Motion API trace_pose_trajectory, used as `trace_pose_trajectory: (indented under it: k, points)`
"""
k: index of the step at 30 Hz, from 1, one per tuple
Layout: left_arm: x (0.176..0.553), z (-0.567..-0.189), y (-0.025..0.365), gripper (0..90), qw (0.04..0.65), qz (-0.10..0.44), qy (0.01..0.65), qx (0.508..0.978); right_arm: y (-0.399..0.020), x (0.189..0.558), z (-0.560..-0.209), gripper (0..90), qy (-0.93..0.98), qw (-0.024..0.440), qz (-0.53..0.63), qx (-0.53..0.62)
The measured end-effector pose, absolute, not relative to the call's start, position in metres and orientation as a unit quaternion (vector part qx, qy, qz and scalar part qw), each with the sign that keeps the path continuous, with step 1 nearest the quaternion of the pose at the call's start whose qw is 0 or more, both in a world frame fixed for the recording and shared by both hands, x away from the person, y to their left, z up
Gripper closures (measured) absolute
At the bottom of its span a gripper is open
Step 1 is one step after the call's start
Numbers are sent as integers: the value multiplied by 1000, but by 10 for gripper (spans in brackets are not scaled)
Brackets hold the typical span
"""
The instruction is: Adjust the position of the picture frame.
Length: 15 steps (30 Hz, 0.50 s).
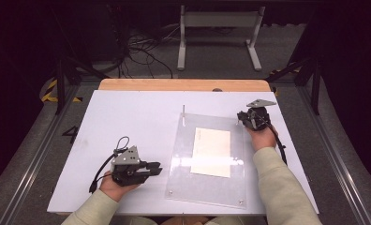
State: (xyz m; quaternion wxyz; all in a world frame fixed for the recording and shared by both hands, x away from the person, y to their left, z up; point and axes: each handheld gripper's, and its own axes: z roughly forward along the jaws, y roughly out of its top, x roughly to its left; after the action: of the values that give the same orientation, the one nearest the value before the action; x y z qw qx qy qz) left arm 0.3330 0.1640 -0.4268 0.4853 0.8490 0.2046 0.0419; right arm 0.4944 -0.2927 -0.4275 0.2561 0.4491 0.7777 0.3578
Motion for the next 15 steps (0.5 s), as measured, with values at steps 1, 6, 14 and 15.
trace_pose_trajectory:
  k: [1,6,14,15]
  points:
    - [333,-427,166,745,486,45,206,848,-292,498,-426,843,775,243,362,457]
    - [335,-430,173,744,483,51,221,846,-278,501,-417,847,780,258,350,450]
    - [336,-431,173,744,480,52,221,847,-233,507,-407,848,795,262,348,423]
    - [336,-431,173,743,481,51,221,847,-229,507,-408,848,794,261,348,425]
